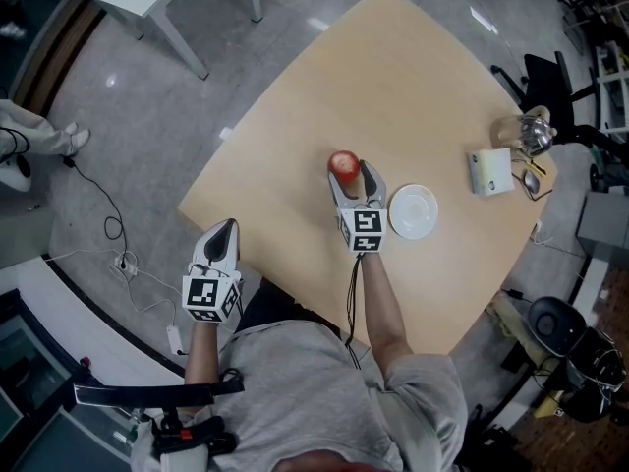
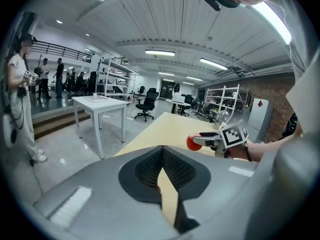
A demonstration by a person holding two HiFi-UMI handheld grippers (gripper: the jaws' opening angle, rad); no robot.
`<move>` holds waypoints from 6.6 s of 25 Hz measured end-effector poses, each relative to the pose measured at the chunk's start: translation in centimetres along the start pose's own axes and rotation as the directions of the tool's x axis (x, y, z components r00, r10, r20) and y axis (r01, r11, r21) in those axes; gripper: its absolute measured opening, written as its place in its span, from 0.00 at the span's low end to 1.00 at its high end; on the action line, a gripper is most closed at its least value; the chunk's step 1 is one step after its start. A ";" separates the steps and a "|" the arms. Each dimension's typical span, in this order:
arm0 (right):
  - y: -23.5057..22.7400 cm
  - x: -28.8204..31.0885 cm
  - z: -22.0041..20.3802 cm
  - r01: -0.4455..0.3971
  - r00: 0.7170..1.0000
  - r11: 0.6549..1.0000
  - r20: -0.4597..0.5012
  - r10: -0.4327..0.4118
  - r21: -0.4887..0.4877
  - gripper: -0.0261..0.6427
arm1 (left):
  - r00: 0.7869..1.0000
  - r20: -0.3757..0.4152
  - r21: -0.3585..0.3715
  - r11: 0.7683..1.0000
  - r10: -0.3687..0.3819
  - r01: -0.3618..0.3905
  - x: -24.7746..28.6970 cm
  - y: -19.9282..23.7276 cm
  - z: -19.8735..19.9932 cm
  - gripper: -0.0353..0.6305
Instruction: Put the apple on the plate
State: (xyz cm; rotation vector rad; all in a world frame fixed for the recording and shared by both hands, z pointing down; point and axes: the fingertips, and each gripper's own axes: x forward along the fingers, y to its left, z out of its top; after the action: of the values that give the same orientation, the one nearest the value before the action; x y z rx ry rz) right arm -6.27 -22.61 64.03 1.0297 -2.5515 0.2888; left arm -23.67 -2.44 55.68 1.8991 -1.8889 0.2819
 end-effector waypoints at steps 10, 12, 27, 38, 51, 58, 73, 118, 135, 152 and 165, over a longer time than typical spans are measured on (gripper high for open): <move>-0.5 -1.8 0.7 0.026 0.999 1.000 0.018 -0.026 0.009 0.50 | 0.999 0.017 0.012 0.999 -0.032 0.032 -0.1 -0.9 0.6 0.08; -0.7 -2.2 0.7 0.032 0.999 0.999 0.021 -0.032 0.012 0.50 | 0.999 0.019 0.015 0.999 -0.039 0.039 -0.1 -1.1 0.6 0.08; -2.3 -6.2 1.3 0.094 0.994 0.995 0.048 -0.096 0.031 0.50 | 0.994 0.025 0.026 0.994 -0.110 0.109 0.3 -3.3 0.9 0.08; -3.8 -8.7 1.2 0.151 0.987 0.987 0.054 -0.153 0.048 0.50 | 0.986 0.019 0.049 0.985 -0.165 0.164 0.7 -5.0 1.4 0.08; -6.1 -11.2 0.4 0.216 0.974 0.973 0.056 -0.220 0.076 0.50 | 0.974 0.003 0.078 0.971 -0.227 0.226 2.1 -7.3 1.8 0.08; -7.5 -12.6 -0.3 0.252 0.965 0.963 0.053 -0.258 0.097 0.50 | 0.965 -0.008 0.097 0.960 -0.263 0.262 2.9 -8.7 2.0 0.08; -9.5 -15.8 -1.4 0.330 0.940 0.934 0.040 -0.338 0.137 0.50 | 0.942 -0.033 0.128 0.934 -0.333 0.334 3.8 -11.2 2.4 0.08; -14.0 -15.5 -7.2 0.386 0.921 0.899 -0.037 -0.387 0.208 0.50 | 0.926 -0.116 0.155 0.914 -0.360 0.374 7.3 -13.6 1.1 0.08; -14.3 -14.8 -8.0 0.397 0.917 0.889 -0.046 -0.397 0.228 0.51 | 0.921 -0.131 0.155 0.910 -0.366 0.384 8.0 -13.4 0.7 0.08; -14.2 -15.2 -7.6 0.397 0.916 0.888 -0.045 -0.398 0.233 0.55 | 0.920 -0.124 0.149 0.910 -0.371 0.387 7.4 -13.6 0.7 0.08; -14.2 -15.8 -6.9 0.398 0.915 0.890 -0.031 -0.402 0.224 0.56 | 0.920 -0.099 0.147 0.908 -0.380 0.391 7.4 -14.1 1.0 0.08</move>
State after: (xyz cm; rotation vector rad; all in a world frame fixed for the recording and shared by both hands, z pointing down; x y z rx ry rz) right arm 15.94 -20.61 64.54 1.6166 -2.2805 0.4625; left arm -9.65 -9.99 55.73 2.2899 -1.4384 0.3774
